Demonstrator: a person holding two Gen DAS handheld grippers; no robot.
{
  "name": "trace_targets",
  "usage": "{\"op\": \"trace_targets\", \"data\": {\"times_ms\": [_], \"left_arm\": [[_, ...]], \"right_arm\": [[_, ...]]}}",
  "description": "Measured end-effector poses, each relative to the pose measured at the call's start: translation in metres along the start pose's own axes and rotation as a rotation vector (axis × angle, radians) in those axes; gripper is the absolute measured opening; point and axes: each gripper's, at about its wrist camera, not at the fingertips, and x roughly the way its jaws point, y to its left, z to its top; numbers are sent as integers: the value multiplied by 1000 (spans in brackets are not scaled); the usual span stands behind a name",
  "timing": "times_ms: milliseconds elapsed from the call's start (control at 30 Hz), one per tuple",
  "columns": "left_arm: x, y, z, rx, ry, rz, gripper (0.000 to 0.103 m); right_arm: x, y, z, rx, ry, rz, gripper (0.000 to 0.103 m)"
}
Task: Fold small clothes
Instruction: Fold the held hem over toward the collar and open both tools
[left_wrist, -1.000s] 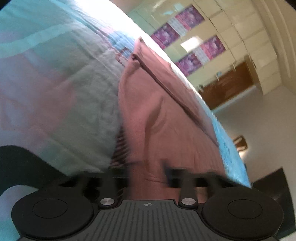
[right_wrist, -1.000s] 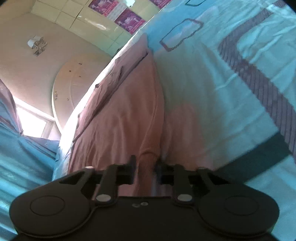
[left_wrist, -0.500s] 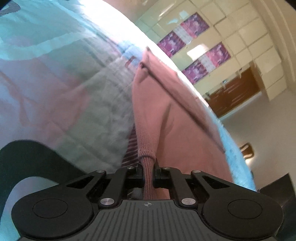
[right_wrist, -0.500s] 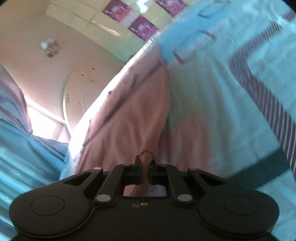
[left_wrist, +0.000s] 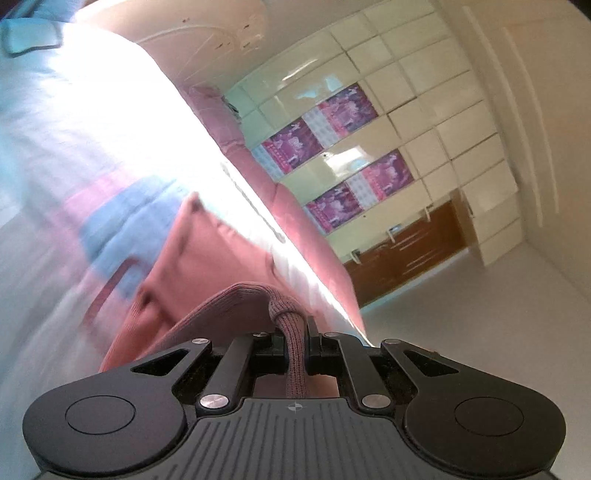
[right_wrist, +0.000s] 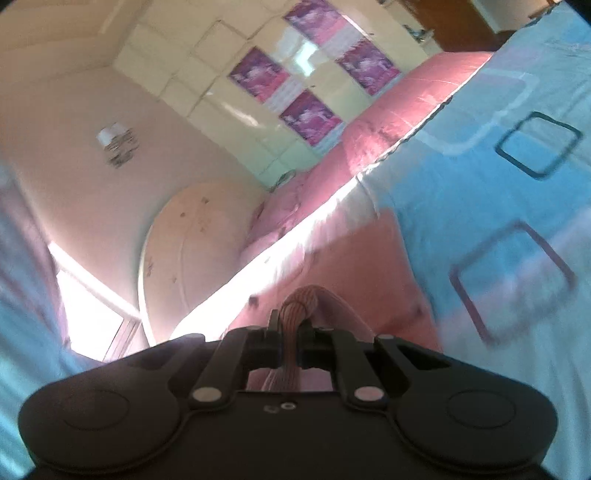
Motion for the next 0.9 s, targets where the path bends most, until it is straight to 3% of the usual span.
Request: {"op": "trace_targets", "data": {"times_ms": [200,333,367,433,467,500,567,700,833,900], "left_arm": [[116,11,44,-4,61,82,6],[182,25,59,8,133,138,6],[194,28,61,19,143,139,6],[206,32,64,21,147,158,6],[206,34,68,23,140,141,7],[203,34,71,30,124,121,11],[200,31,74,89,102,130,29],[216,17,82,330,139,217,36],[232,5,88,480,166,233,36],[231,5,95,461,142,212,37]], "right_arm": [[116,-31,51,134,27,-85,7],[178,-60,59,195,70,-148,7],[188,-66,60,204,79,-145,12],[203,-74,59,224,105,-141,36],[205,-76,60,214,100,-161,69],[200,-75,60,196,68,-177,79],[187,-73,62,155,9,-145,70],[186,-56,67,-51,50,-181,48],[208,-30,63,-304,144,-249,48],[222,-21,62,-390,188,-280,48]]}}
